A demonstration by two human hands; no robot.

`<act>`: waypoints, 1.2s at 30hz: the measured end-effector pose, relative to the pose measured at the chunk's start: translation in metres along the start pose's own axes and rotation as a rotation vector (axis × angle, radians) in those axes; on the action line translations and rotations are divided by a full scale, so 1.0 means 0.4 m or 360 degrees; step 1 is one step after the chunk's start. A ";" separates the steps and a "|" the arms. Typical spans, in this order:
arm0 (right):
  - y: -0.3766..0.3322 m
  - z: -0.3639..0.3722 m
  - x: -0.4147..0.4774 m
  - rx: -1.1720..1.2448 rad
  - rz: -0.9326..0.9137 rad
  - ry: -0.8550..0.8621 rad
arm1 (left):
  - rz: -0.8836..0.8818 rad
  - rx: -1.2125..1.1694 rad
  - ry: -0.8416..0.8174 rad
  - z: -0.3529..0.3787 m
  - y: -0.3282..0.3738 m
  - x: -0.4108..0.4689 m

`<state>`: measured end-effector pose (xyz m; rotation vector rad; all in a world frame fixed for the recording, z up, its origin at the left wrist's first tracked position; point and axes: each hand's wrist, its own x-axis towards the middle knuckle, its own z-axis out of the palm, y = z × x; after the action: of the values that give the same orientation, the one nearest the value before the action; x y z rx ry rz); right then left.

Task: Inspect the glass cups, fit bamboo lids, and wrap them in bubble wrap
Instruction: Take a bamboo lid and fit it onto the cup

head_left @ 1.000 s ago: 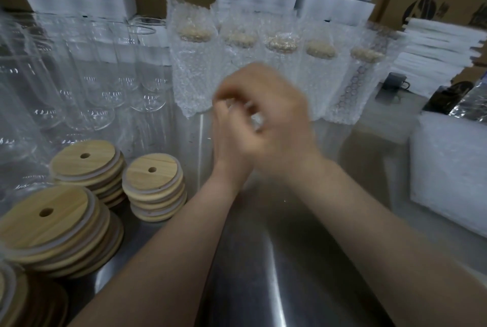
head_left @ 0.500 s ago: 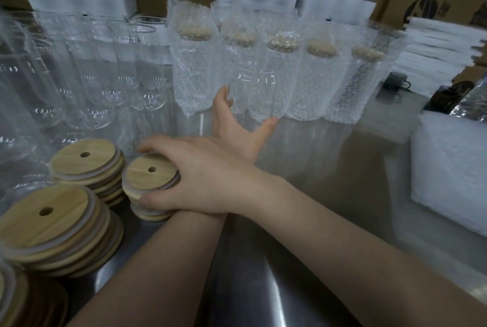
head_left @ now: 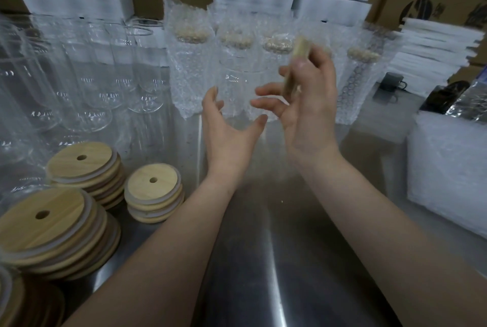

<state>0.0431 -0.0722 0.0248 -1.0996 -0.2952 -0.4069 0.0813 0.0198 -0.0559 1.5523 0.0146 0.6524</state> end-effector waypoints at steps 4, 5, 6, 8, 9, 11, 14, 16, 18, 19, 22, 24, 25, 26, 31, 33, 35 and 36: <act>0.038 -0.052 0.034 0.0289 0.0460 0.0293 | 0.0021 0.0030 -0.0014 0.005 -0.011 0.006; 0.047 -0.063 0.037 0.0331 0.0552 0.0284 | 0.0012 0.0033 -0.0014 0.006 -0.010 0.006; 0.058 -0.073 0.041 0.0368 0.0622 0.0266 | 0.0010 0.0032 -0.0009 0.006 -0.010 0.006; 0.072 -0.086 0.047 0.0427 0.0726 0.0201 | -0.0019 0.0047 -0.0011 0.004 -0.007 0.003; 0.073 -0.090 0.048 0.0458 0.0758 0.0183 | -0.0025 0.0059 -0.0011 0.003 -0.005 0.001; 0.075 -0.100 0.051 0.0526 0.0791 0.0160 | -0.0039 0.0078 -0.0008 0.001 0.002 -0.002; 0.079 -0.112 0.051 0.0527 0.0840 0.0093 | -0.0054 0.0063 0.0012 0.001 0.017 -0.012; 0.085 -0.121 0.053 0.0498 0.0878 0.0063 | -0.0066 0.0045 0.0011 0.002 0.025 -0.017; 0.091 -0.126 0.056 0.0462 0.0902 0.0049 | -0.0073 0.0046 0.0008 0.002 0.031 -0.020; 0.094 -0.127 0.057 0.0454 0.0905 0.0032 | -0.0078 0.0045 0.0004 0.001 0.033 -0.020; 0.097 -0.129 0.061 0.0406 0.0898 0.0003 | -0.0086 0.0050 -0.0007 0.001 0.036 -0.020; 0.100 -0.130 0.060 0.0299 0.0844 0.0033 | -0.0088 0.0049 -0.0012 0.001 0.036 -0.021; 0.102 -0.130 0.058 0.0246 0.0807 0.0056 | -0.0089 0.0051 -0.0013 0.001 0.037 -0.021; 0.104 -0.130 0.057 0.0199 0.0772 0.0075 | -0.0089 0.0055 -0.0013 0.001 0.038 -0.021; 0.106 -0.132 0.058 -0.0016 0.0683 0.0147 | -0.0100 0.0063 -0.0019 0.000 0.041 -0.021; 0.109 -0.136 0.062 -0.0081 0.0663 0.0147 | -0.0104 0.0062 -0.0021 0.000 0.041 -0.021; 0.110 -0.137 0.064 -0.0114 0.0653 0.0154 | -0.0107 0.0064 -0.0021 -0.001 0.042 -0.022; 0.111 -0.137 0.064 -0.0114 0.0655 0.0164 | -0.0109 0.0061 -0.0022 -0.001 0.043 -0.022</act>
<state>0.0881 -0.1088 -0.0231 -1.1726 0.0397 -0.1065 0.0673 0.0149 -0.0437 1.5865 0.0699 0.5900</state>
